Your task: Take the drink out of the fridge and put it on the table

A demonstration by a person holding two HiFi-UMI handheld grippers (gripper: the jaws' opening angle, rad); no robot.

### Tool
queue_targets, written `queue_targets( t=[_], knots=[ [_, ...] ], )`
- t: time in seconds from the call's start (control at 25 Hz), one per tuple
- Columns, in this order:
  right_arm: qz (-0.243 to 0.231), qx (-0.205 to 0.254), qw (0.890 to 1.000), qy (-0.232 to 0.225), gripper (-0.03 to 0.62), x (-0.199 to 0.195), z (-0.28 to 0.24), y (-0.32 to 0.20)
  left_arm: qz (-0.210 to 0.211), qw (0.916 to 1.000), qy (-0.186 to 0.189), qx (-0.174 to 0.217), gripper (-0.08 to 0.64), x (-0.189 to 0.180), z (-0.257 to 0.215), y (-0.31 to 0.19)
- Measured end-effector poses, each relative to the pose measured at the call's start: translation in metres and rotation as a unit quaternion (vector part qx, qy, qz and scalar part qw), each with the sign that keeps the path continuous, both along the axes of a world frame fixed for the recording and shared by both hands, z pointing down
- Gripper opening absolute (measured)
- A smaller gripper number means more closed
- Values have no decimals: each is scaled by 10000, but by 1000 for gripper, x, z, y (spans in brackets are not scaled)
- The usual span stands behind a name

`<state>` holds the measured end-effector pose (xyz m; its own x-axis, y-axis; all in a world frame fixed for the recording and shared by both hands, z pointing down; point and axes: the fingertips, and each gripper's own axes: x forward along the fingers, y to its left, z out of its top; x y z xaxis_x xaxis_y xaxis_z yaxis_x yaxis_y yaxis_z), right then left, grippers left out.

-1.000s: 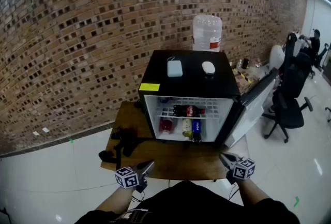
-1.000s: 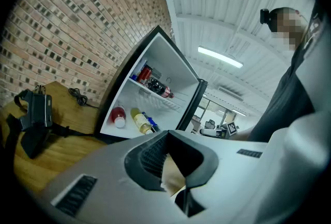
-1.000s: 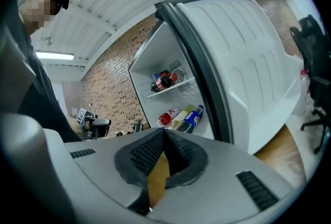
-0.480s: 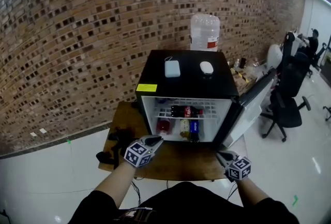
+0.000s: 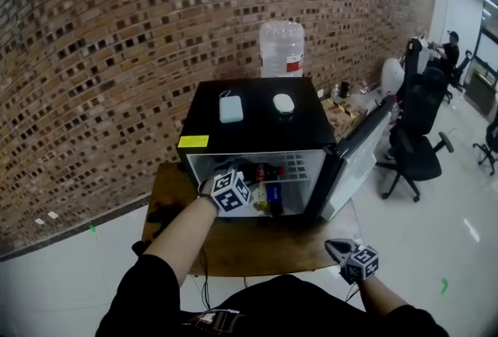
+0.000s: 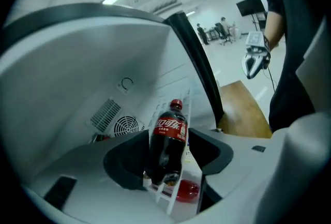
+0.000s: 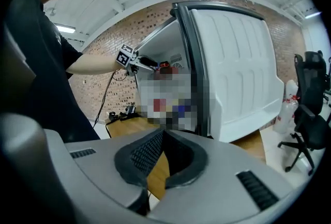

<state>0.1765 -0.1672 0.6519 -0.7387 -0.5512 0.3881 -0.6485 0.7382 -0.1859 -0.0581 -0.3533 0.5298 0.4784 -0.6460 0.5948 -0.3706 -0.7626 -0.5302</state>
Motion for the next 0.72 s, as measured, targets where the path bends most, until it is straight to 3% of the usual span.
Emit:
queue_targets(
  t=[0.12,0.28,0.44,0.72],
  knots=[
    [134,-38,9999,6,0,16,5,3,275,9972,-656,-224,238,14,12,-15],
    [325,-121,9994,-27,0,38,11,8,451,9880,-1201,-856,281,21,28,-25],
    [499,-191,9985,-67,0,54,15,12,505,9814,-1455,-1143,295,28,35,-31],
    [562,-245,9980,-138,0,65,13,12,487,9783,-1547,-1288,308,40,41,-40]
  ],
)
